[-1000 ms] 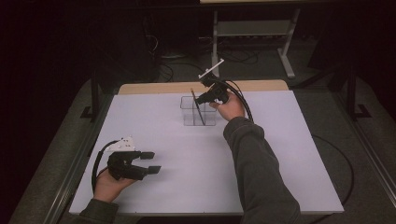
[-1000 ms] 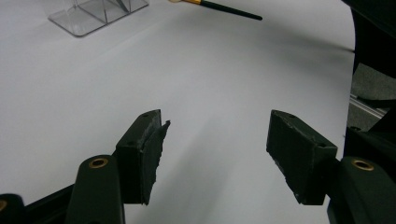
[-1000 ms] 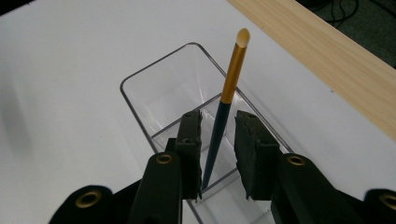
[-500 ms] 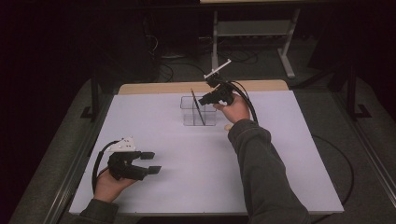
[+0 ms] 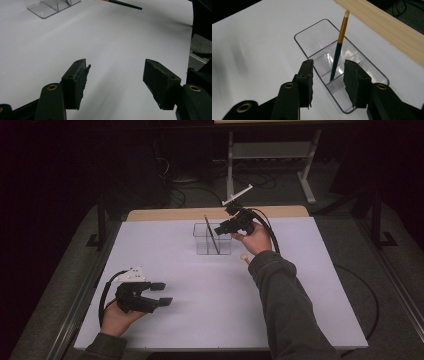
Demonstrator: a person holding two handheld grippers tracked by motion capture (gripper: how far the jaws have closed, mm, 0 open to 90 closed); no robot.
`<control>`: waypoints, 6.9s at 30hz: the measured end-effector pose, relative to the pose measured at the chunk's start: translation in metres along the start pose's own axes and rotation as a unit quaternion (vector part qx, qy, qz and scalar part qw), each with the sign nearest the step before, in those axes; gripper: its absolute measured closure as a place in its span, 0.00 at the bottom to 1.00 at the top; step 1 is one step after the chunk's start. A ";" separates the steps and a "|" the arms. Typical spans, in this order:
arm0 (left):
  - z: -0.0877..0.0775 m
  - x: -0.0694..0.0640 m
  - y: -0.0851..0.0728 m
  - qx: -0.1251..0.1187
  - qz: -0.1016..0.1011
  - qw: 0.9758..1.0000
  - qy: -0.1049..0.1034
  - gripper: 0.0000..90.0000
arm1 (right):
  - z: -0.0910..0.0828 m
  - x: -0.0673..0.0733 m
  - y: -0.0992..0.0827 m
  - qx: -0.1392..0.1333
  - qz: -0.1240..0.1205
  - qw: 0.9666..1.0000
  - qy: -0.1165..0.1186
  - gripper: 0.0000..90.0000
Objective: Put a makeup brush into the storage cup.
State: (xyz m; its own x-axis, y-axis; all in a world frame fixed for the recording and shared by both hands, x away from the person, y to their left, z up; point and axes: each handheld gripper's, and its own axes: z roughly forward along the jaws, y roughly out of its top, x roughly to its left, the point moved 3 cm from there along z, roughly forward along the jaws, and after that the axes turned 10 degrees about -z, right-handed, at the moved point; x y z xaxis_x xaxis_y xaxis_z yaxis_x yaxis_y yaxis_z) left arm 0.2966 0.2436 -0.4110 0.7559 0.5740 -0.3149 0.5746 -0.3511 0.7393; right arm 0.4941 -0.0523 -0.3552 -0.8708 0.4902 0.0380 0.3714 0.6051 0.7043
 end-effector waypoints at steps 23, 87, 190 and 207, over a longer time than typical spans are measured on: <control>0.000 0.003 -0.002 0.001 -0.004 1.000 0.001 0.38 | -0.023 0.011 -0.016 -0.015 0.004 1.000 0.002 0.55; 0.002 -0.002 0.002 0.000 0.005 1.000 0.004 0.33 | -0.066 0.021 -0.090 0.011 0.053 0.998 -0.024 0.35; -0.002 0.000 0.002 -0.012 0.001 1.000 0.004 0.33 | 0.001 0.019 -0.139 0.185 0.038 0.980 -0.066 0.80; -0.002 -0.001 0.002 -0.014 0.002 1.000 0.004 0.33 | 0.001 0.017 -0.139 0.183 0.053 0.981 -0.048 0.92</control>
State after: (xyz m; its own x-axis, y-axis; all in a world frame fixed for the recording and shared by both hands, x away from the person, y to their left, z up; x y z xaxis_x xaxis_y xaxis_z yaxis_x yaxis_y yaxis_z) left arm 0.2965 0.2432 -0.4078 0.7557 0.5783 -0.3074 0.5622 -0.3320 0.7574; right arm 0.4284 -0.1271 -0.4533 -0.7937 0.6080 0.0178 0.5634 0.7239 0.3982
